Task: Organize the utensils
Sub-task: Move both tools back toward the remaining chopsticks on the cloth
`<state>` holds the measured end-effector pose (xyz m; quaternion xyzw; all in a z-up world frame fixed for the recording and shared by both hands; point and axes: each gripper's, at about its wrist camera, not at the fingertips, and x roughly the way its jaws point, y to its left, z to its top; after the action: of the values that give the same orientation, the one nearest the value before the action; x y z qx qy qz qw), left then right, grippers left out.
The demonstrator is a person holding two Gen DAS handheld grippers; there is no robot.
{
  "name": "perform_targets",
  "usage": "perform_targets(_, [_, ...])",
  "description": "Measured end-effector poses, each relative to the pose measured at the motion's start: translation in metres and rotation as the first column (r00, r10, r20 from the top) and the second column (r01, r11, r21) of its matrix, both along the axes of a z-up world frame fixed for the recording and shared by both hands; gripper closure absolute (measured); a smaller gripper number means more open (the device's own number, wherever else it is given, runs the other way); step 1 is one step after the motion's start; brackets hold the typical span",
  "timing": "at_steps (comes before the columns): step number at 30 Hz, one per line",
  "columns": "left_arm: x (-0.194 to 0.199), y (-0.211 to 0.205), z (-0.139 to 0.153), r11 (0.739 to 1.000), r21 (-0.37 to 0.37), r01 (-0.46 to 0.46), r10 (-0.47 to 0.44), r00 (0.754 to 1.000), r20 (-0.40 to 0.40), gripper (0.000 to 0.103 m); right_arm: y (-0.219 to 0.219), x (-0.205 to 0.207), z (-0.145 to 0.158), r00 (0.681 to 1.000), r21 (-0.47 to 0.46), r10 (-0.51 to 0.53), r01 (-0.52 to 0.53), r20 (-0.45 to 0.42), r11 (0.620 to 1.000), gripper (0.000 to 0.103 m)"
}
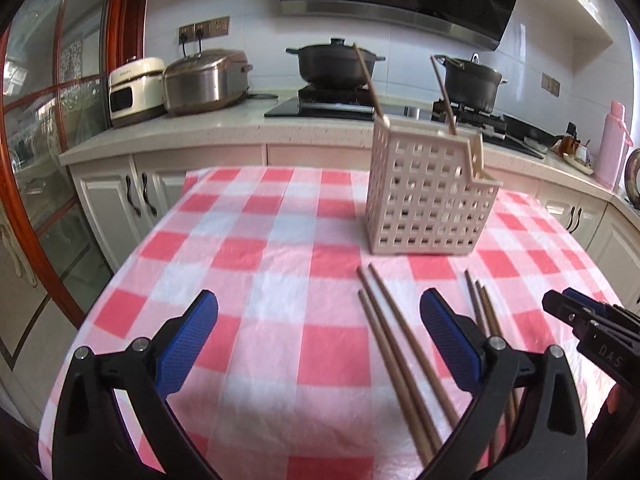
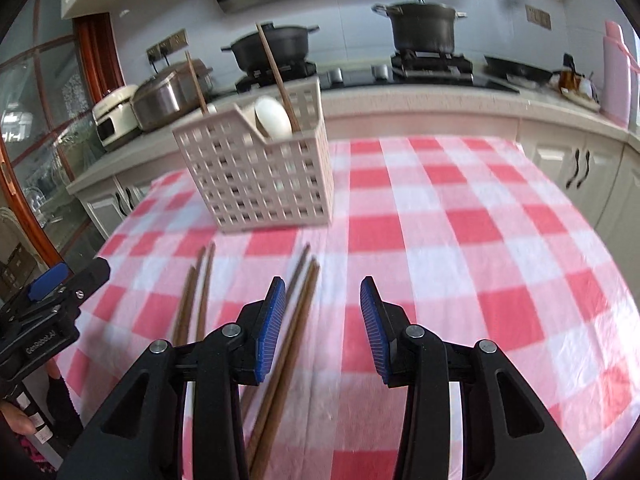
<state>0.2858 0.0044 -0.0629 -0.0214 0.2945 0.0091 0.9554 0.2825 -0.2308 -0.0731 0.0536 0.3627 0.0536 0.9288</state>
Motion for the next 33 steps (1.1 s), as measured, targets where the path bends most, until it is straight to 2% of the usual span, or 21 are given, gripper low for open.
perform_targets(8, [0.006, 0.008, -0.019, 1.0, -0.011, -0.006, 0.005, 0.997, -0.075, 0.005, 0.011, 0.007, -0.023, 0.995, -0.031, 0.005, -0.008, -0.096, 1.0, 0.065])
perform_targets(13, [0.01, 0.012, -0.028, 1.0, -0.013, -0.001, -0.001, 0.995, -0.101, 0.005, 0.02, 0.014, -0.03, 0.99, -0.041, 0.02, -0.026, -0.14, 0.999, 0.075])
perform_targets(19, [0.01, 0.014, -0.033, 1.0, -0.015, 0.009, -0.011, 0.994, -0.11, 0.005, 0.029, 0.021, -0.032, 0.985, -0.075, 0.008, -0.021, -0.171, 0.997, 0.083])
perform_targets(33, [0.009, 0.017, -0.039, 0.999, -0.036, 0.028, -0.032, 0.991, -0.13, 0.005, 0.037, 0.036, -0.037, 0.981, -0.142, -0.014, -0.014, -0.196, 0.99, 0.085])
